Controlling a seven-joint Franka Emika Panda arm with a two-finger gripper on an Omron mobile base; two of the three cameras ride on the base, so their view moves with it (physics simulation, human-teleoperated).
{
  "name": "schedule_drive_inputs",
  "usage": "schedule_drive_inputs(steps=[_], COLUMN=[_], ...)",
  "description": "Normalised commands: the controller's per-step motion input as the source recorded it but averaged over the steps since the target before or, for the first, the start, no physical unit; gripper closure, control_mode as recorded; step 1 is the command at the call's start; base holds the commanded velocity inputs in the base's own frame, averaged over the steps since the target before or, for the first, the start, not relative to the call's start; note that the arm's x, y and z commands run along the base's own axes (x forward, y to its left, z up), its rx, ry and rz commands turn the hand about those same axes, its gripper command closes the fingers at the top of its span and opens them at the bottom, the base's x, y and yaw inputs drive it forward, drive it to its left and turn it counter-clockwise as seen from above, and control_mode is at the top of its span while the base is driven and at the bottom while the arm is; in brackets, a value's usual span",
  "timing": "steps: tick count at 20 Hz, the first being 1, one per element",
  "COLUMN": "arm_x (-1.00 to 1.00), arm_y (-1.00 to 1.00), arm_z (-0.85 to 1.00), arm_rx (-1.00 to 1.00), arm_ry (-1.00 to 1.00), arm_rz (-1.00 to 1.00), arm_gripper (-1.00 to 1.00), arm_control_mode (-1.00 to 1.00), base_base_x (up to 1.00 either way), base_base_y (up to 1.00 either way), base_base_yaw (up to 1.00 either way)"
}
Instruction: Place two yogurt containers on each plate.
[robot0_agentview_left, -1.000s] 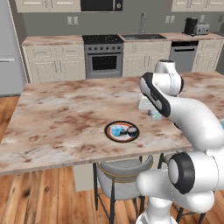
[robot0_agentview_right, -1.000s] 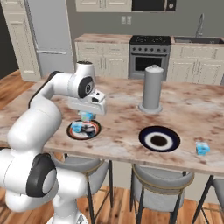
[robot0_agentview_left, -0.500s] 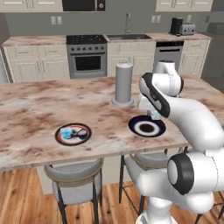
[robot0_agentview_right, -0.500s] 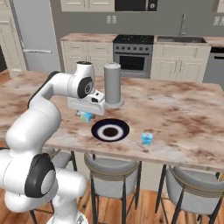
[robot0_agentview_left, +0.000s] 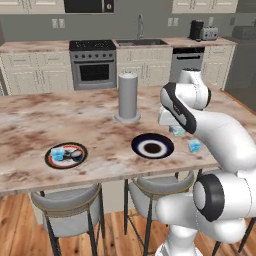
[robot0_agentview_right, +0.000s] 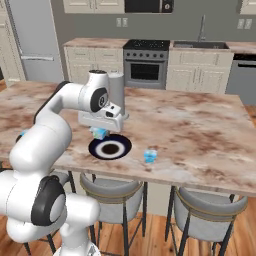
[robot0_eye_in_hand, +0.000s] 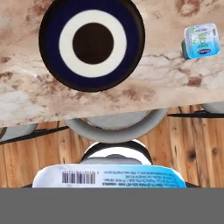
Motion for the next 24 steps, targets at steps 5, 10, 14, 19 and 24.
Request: schedule_drive_inputs(steps=[5, 10, 14, 19, 24], arm_x=[0.00, 0.00, 0.00, 0.00, 0.06], arm_y=[0.00, 0.00, 0.00, 0.00, 0.00], arm_z=[0.00, 0.00, 0.00, 0.00, 0.00], arm_rx=[0.00, 0.00, 0.00, 0.00, 0.00], arm_ry=[0.00, 0.00, 0.00, 0.00, 0.00], arm_rz=[0.00, 0.00, 0.00, 0.00, 0.00], arm_gripper=[1.00, 1.00, 1.00, 1.00, 1.00], arm_control_mode=[1.00, 1.00, 1.00, 1.00, -1.00], base_base_x=[0.32, 0.43, 0.43, 0.43, 0.25], base_base_y=[0.00, 0.00, 0.00, 0.00, 0.00], base_base_yaw=[0.03, 0.03, 0.02, 0.01, 0.00])
